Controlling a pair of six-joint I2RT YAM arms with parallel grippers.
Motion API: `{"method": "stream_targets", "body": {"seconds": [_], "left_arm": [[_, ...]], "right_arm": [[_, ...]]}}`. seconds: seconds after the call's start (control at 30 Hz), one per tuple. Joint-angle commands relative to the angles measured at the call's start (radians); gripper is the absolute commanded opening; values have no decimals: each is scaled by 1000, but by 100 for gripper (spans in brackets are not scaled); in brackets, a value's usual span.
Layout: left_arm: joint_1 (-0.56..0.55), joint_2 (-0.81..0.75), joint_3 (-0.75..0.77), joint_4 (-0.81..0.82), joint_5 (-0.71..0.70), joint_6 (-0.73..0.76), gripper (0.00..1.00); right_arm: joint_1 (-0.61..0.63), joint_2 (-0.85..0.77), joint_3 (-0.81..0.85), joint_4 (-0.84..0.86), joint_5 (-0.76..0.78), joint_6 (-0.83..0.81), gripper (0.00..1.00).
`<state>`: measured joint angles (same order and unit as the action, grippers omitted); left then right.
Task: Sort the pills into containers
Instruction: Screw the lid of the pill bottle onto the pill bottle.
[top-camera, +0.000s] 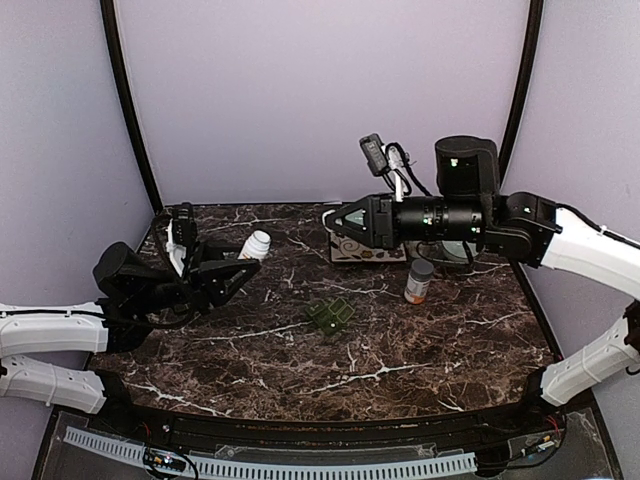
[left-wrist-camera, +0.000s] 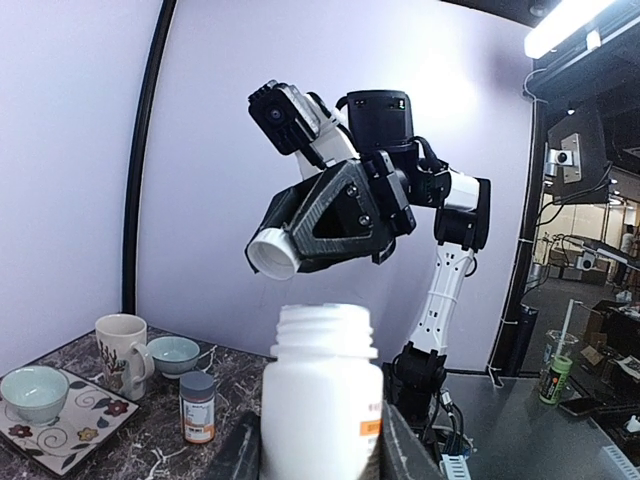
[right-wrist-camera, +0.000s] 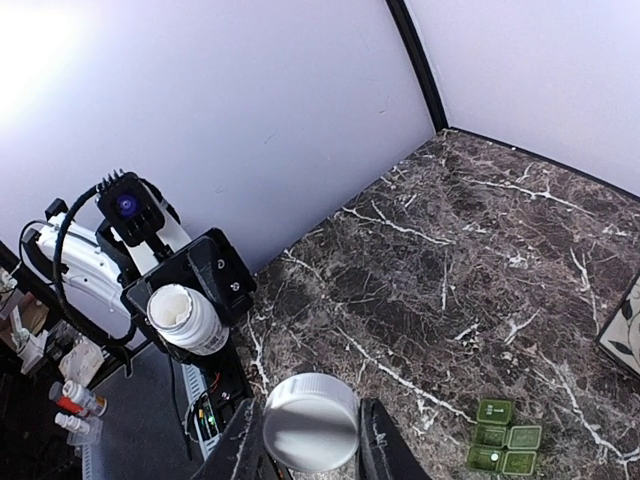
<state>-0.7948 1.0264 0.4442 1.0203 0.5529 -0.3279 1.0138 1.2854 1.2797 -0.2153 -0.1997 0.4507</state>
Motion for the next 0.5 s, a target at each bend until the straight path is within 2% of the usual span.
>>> {"method": "stream_targets", "body": {"seconds": [0.0,0.17,0.47], "left_arm": [[-3,0,21,44,42,19,0],[-3,60,56,24,84,16,0],[-3,79,90,-49,107,40,0]], "right_arm": [[27,48,87,-69,-51,-15,0],[62,102,169,-150,-55,-43,0],[95,153,245,-236,-91,-61,0]]}}
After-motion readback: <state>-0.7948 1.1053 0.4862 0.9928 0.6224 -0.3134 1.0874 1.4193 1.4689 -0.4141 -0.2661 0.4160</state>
